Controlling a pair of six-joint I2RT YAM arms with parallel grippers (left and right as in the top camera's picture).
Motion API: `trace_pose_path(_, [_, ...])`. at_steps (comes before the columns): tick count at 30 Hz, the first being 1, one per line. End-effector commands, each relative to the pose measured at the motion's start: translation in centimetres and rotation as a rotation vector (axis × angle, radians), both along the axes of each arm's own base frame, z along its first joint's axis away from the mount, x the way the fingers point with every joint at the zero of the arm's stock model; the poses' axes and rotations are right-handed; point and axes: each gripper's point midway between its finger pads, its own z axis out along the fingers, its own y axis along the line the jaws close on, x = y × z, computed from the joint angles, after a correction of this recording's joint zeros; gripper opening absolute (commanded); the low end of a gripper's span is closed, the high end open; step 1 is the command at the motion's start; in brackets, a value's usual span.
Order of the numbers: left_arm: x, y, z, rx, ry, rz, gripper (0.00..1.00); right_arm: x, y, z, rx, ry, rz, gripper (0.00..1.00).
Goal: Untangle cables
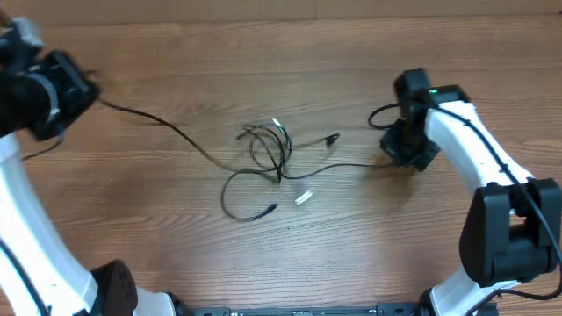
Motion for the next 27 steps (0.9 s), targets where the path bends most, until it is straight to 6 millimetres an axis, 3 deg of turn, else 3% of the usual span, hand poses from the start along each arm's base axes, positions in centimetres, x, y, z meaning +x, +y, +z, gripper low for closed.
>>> trace_pose_path(1, [-0.8,2.4,0.7,0.000,-0.015,0.104,0.04,0.4,-0.6,0.3,-0.016,-0.016,-0.018,0.04])
trace_pose_path(6, [-0.9,2.8,0.6,-0.003,-0.014,0.115,0.04,0.5,-0.4,0.3,-0.010,-0.021,-0.015,0.07])
trace_pose_path(7, [-0.8,2.8,0.6,-0.003,-0.014,0.114,0.04,0.5,-0.4,0.3,-0.006,-0.021,-0.015,0.20])
trace_pose_path(8, [-0.8,2.7,0.6,-0.006,-0.016,0.111,0.04,0.5,-0.3,0.3,-0.002,-0.022,-0.015,0.42])
trace_pose_path(9, [-0.7,2.1,0.9,-0.025,-0.034,0.071,0.04,0.5,-0.1,0.3,0.010,-0.021,-0.015,0.84])
trace_pose_path(10, [-0.7,1.5,1.1,-0.044,-0.046,0.048,0.04,0.5,0.2,0.2,0.029,-0.019,-0.014,0.99])
trace_pose_path(12, [0.0,-0.8,2.7,-0.131,-0.135,-0.073,0.04,0.6,2.2,0.3,0.140,-0.022,0.060,1.00])
trace_pose_path(14, [0.3,-4.3,5.7,-0.233,-0.298,-0.302,0.04,1.3,6.8,1.3,0.375,-0.090,0.325,1.00])
trace_pose_path(17, [-0.4,-6.6,7.6,-0.349,-0.364,-0.414,0.04,0.8,13.2,4.0,0.684,-0.213,0.649,1.00])
trace_pose_path(19, [-0.4,-6.7,7.5,-0.364,-0.349,-0.398,0.04,0.1,16.3,5.7,0.816,-0.283,0.798,1.00])
trace_pose_path(22, [-0.1,-6.1,6.9,-0.364,-0.307,-0.330,0.04,-0.9,20.3,6.7,0.867,-0.338,0.952,1.00])
trace_pose_path(27, [0.0,-6.1,8.6,-0.396,-0.349,-0.291,0.04,-3.4,27.0,9.4,0.897,-0.449,1.194,1.00])
